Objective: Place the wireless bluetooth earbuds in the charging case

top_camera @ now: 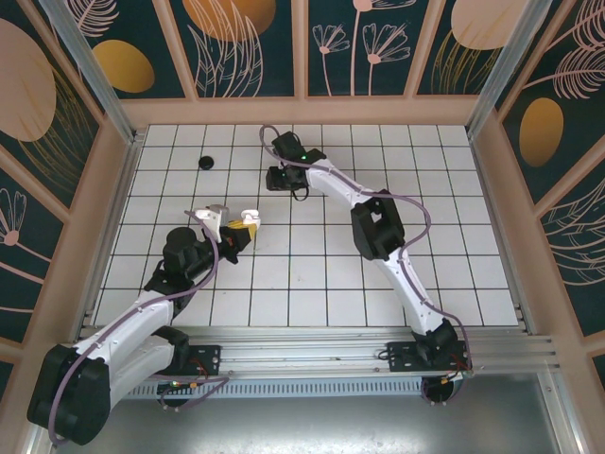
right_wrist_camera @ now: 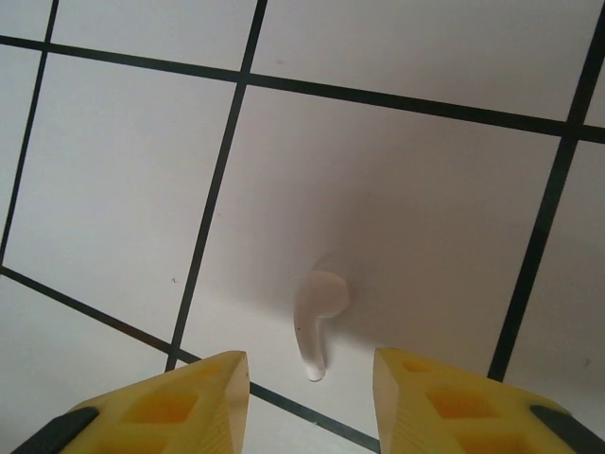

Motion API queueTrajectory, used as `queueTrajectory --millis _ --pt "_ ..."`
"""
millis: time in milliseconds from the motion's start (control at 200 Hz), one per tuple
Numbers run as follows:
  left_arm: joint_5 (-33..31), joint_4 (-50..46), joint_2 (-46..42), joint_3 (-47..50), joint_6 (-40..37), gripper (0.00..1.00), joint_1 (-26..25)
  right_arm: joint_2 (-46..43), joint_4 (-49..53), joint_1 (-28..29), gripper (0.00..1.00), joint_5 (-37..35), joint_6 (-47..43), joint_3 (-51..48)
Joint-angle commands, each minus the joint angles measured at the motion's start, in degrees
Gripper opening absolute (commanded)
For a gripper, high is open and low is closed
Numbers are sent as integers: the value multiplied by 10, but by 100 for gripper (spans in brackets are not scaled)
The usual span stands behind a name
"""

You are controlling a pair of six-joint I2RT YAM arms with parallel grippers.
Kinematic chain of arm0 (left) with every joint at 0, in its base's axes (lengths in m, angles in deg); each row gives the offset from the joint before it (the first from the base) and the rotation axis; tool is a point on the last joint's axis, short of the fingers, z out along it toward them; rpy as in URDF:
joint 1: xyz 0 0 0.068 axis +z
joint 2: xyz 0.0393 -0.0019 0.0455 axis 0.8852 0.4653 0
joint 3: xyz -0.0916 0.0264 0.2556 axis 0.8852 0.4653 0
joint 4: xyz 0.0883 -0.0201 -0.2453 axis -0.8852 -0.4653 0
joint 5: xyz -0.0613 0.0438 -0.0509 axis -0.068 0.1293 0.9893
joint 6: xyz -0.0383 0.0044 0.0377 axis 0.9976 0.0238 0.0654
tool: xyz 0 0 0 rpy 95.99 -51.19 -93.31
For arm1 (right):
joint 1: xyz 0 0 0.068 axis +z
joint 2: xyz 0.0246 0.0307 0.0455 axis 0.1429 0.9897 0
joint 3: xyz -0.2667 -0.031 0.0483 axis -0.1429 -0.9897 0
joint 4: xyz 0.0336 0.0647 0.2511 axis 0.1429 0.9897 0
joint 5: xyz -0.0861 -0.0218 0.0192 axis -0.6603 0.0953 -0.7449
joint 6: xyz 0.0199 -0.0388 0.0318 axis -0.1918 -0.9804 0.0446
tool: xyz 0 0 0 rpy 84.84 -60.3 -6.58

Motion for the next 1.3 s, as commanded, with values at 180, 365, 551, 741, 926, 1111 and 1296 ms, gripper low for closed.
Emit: queueTrajectory --millis 180,365,551,741,926,1111,1296 --pt "-8 -3 -8 -7 -7 0 4 26 -29 19 39 -90 -19 29" --pt "-12 -5 -14 -6 -8 0 4 42 -33 19 34 -85 -13 34" --pt "-12 -5 -16 -4 -6 0 4 49 -36 20 24 -87 -14 33" --pt "-13 -2 -18 -3 -4 0 4 38 -14 19 12 -116 -9 25" --pt "-5 1 -17 -6 0 0 5 -21 -13 17 9 -157 6 -54" --pt "23 21 -1 -8 9 0 4 -126 -33 8 7 -198 36 -211" --pt "74 59 42 -19 26 0 4 -272 -55 2 7 -231 99 -433"
